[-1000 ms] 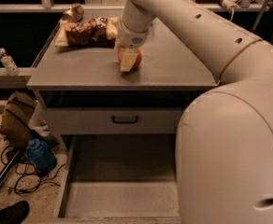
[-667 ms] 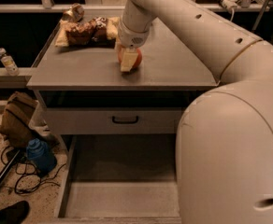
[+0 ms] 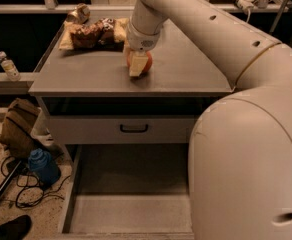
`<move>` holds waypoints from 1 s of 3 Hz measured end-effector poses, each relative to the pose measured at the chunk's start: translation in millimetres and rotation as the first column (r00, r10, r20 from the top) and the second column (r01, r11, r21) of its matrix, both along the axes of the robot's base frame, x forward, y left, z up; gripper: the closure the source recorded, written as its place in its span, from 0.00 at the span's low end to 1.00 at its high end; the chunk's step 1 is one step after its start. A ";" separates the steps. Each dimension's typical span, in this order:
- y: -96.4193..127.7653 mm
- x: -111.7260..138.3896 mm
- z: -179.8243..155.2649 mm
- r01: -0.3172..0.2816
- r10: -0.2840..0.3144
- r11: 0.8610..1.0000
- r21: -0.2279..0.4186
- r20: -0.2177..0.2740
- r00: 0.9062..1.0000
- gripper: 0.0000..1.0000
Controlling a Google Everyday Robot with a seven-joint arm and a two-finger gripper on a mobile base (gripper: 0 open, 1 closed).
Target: Pick apple from middle drawer and place on counter
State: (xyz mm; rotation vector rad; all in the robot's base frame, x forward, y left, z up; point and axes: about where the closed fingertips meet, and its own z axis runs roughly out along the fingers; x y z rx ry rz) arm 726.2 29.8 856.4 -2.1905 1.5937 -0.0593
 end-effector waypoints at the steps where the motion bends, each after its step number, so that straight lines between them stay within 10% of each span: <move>1: 0.0 0.0 0.0 0.000 0.000 1.000 0.000 0.000 1.000 0.12; 3: 0.1 0.0 -0.1 0.000 0.000 1.000 0.000 0.000 1.000 0.00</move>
Offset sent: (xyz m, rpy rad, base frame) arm 0.0000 0.0000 0.0000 0.0000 0.0000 0.0000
